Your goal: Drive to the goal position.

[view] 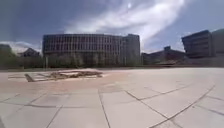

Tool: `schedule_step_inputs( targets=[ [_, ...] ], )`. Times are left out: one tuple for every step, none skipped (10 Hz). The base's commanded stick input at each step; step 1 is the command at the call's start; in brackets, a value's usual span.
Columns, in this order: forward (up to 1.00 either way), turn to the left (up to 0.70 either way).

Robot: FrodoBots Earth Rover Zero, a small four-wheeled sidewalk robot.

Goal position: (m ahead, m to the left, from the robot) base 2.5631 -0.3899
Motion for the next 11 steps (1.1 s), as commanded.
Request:
schedule_step_inputs(
  targets=[
    [0.7,0.0],
    [0.7,0.0],
    [0.7,0.0],
    [0.7,0.0],
    [0.7,0.0],
    [0.7,0.0],
    [0.7,0.0],
    [0.7,0.0],
    [0.7,0.0],
    [0.7,0.0],
    [0.7,0.0]
  ],
)
